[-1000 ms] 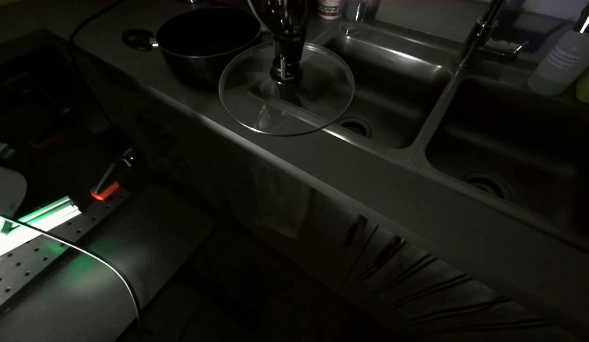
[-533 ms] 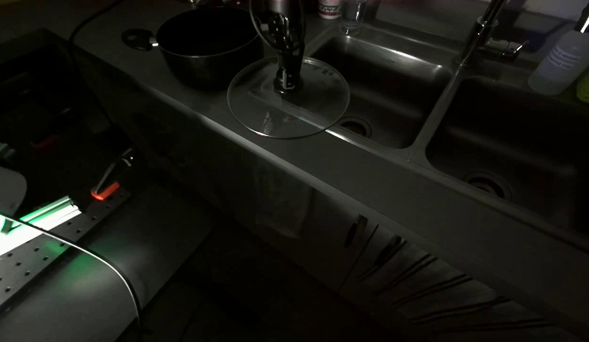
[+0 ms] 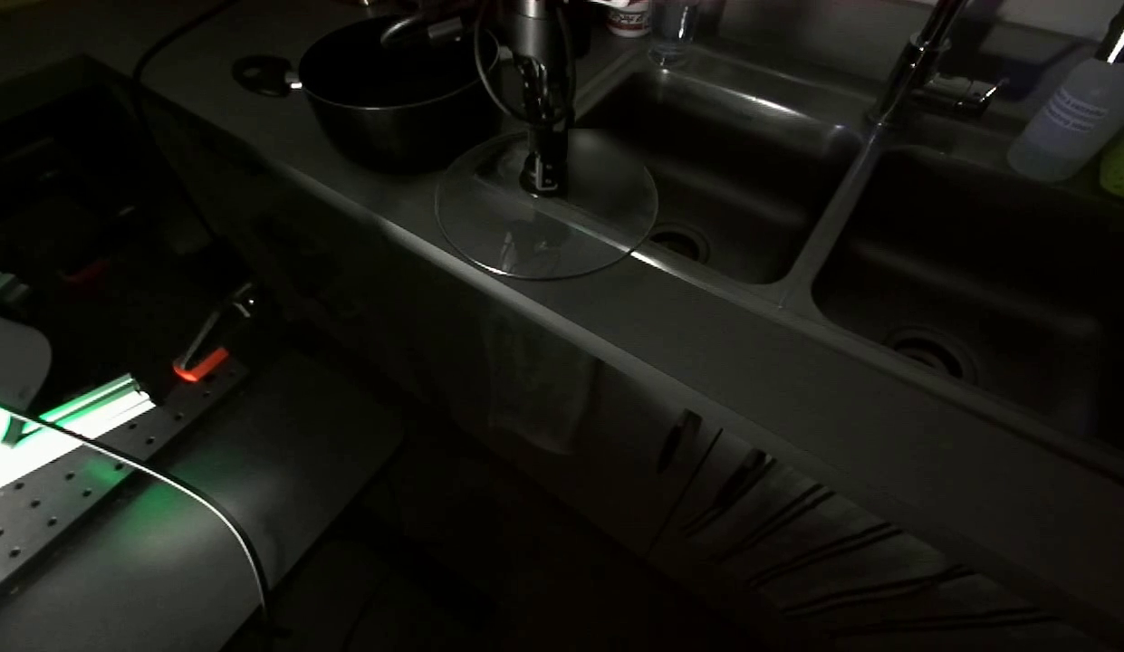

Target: Take the lid off the pot

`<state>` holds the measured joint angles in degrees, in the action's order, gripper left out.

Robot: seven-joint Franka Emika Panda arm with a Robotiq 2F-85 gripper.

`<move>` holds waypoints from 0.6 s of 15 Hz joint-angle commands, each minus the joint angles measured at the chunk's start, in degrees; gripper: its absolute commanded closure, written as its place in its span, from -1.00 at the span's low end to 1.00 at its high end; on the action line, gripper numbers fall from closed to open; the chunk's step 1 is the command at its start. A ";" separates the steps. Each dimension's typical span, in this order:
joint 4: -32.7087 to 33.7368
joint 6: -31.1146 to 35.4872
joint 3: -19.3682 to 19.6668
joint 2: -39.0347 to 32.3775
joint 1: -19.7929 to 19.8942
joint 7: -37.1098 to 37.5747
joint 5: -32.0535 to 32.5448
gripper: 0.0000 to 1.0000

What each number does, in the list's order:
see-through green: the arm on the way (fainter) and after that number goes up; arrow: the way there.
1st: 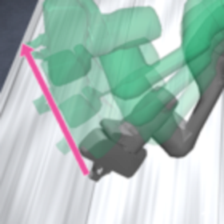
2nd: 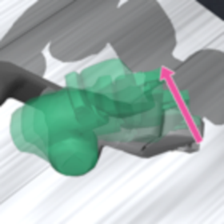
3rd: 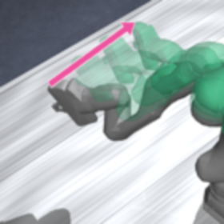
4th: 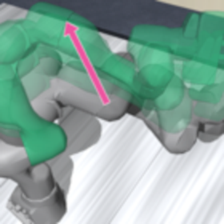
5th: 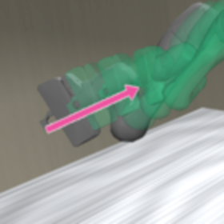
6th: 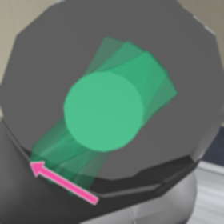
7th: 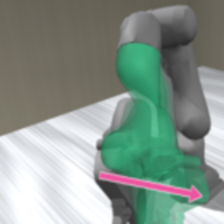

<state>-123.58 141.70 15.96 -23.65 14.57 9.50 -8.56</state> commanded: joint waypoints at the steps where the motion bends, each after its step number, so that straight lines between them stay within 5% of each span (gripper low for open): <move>1: -0.04 1.93 0.30 0.03 -0.08 1.56 1.00 0.50; 9: -0.90 4.28 -0.18 -1.49 0.36 0.98 0.22 0.50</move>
<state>-123.84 144.27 15.99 -25.44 14.79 9.68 -8.59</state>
